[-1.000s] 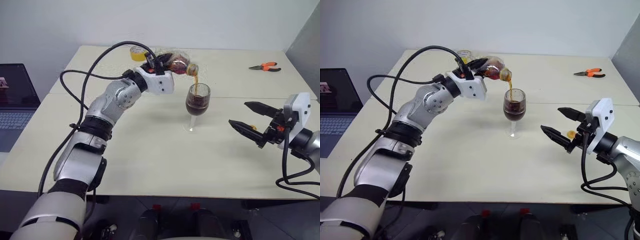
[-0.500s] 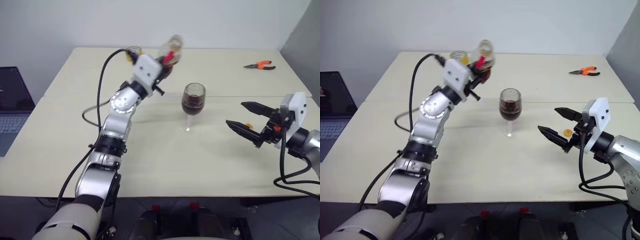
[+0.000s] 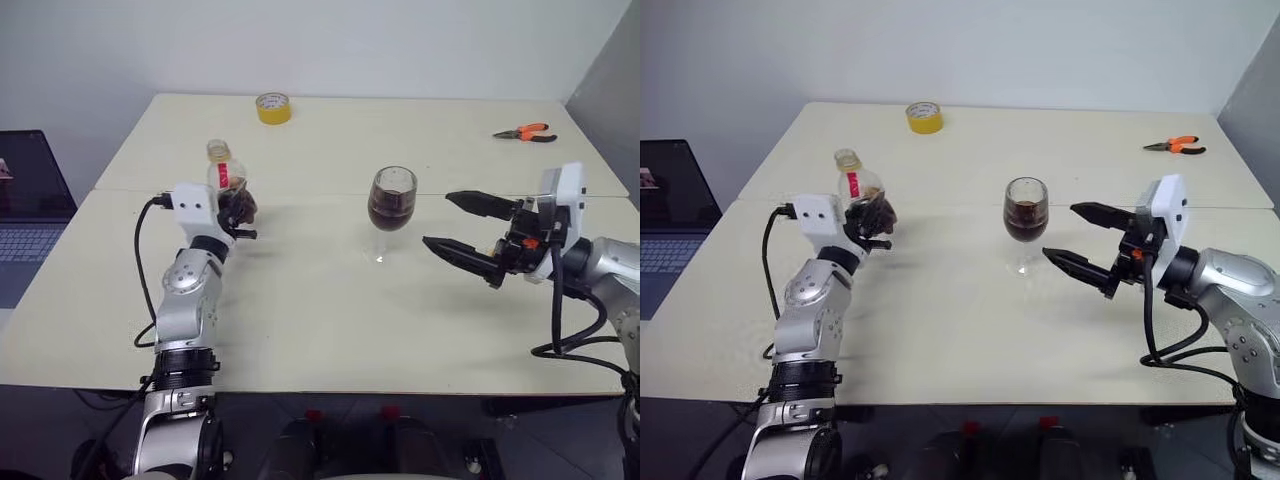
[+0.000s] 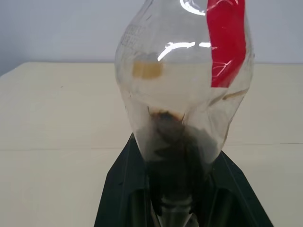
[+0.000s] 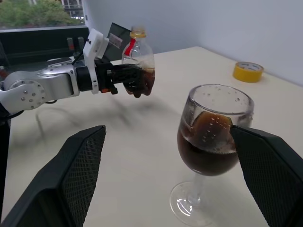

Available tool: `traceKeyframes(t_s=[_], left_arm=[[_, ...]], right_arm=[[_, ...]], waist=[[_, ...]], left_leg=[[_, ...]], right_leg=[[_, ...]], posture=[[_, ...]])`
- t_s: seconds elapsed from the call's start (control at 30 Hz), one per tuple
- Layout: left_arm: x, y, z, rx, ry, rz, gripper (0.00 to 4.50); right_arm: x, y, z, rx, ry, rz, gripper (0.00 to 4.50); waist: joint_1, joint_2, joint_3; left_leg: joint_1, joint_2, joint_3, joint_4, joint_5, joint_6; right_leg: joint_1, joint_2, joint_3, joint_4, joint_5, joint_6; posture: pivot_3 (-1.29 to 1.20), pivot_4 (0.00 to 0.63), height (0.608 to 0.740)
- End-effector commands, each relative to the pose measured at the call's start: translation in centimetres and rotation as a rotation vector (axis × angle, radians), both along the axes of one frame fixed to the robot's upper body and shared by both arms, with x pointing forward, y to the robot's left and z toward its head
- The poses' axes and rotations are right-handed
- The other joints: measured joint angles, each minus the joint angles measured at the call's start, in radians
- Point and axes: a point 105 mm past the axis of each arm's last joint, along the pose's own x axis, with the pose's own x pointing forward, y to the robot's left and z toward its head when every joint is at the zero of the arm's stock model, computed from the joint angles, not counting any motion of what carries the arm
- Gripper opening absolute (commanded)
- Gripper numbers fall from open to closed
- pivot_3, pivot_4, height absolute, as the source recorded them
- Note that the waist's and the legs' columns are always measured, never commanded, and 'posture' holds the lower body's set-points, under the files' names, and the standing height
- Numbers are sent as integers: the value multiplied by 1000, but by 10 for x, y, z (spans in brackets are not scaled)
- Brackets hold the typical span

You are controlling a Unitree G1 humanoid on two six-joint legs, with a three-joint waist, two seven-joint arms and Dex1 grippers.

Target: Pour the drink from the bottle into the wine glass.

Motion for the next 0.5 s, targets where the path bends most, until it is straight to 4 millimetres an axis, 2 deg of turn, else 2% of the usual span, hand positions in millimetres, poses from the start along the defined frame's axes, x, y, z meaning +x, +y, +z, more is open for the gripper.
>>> traceKeyframes(t_s=[0.03, 0.13, 0.33, 0.5], left_arm=[[0, 11, 1, -12, -37, 46, 815], [3, 15, -10, -31, -20, 67, 815], [1, 16, -20, -46, -2, 74, 2656], [-6, 19, -16, -39, -14, 74, 4179]], right_arm=[[-4, 6, 12, -10, -48, 43, 4500], [-3, 9, 14, -22, -58, 57, 4500], [-6, 9, 19, -28, -73, 64, 4500], [-5, 6, 18, -36, -74, 55, 4500]], waist=[[0, 0, 0], [-1, 0, 0], [-2, 0, 0], [-4, 0, 0]], left_leg=[[0, 0, 0, 0, 0, 0], [0, 0, 0, 0, 0, 0], [0, 0, 0, 0, 0, 0], [0, 0, 0, 0, 0, 0]], right_leg=[[0, 0, 0, 0, 0, 0], [0, 0, 0, 0, 0, 0], [0, 0, 0, 0, 0, 0], [0, 0, 0, 0, 0, 0]], posture=[[0, 150, 740], [0, 150, 740], [0, 150, 740], [0, 150, 740]])
